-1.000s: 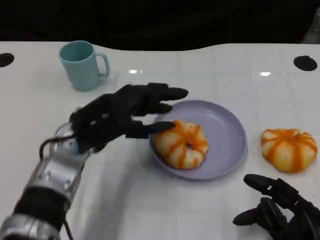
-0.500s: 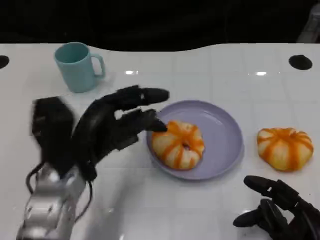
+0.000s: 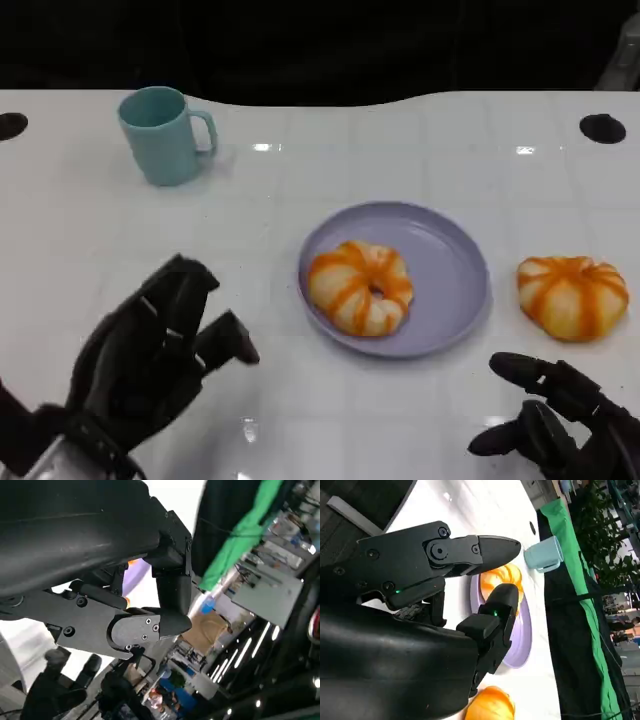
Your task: Grasp the bread from the table and place it into the plate.
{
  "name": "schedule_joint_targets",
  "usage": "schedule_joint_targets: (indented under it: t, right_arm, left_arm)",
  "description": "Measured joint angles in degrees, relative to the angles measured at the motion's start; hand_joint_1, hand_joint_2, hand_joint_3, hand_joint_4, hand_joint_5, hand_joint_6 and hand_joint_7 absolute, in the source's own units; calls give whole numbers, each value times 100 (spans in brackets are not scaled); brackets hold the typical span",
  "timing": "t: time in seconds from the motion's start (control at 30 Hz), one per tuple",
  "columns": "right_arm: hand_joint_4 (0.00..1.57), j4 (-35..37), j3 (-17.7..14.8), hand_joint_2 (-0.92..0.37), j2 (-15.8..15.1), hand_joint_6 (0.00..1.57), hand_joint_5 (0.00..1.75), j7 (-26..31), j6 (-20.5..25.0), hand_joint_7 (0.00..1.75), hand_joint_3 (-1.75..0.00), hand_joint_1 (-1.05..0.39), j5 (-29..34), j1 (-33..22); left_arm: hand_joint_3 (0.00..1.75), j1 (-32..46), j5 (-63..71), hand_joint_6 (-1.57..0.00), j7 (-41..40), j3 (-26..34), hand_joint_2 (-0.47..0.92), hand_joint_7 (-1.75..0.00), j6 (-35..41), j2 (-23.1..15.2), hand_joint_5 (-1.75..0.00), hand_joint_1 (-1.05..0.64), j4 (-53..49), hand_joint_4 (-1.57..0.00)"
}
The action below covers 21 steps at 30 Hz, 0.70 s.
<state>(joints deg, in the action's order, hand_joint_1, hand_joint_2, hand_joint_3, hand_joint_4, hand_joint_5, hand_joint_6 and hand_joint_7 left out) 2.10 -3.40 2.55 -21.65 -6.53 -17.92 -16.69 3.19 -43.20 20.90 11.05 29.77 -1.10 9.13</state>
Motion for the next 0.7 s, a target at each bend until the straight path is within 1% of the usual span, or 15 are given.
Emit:
schedule_joint_targets:
  t: [0.27, 0.5, 0.7]
  right_arm:
    - [73, -69, 6, -92, -2, 80, 114, 4, 19, 59, -30, -75, 31, 9]
    - [71, -80, 6, -92, -4, 80, 115, 7, 26, 59, -30, -75, 47, -2]
    - [71, -80, 0, -92, -11, 80, 116, 7, 26, 59, -30, -75, 56, 5]
  left_arm:
    - [43, 73, 162, -42, -138, -114, 92, -175, 82, -17, -175, -51, -6, -65]
    - [45, 81, 297, -39, -139, -218, 92, -175, 117, -83, -175, -51, -62, -63]
    - [47, 64, 426, -40, -117, -298, 92, -175, 160, -163, -175, -51, -189, -63]
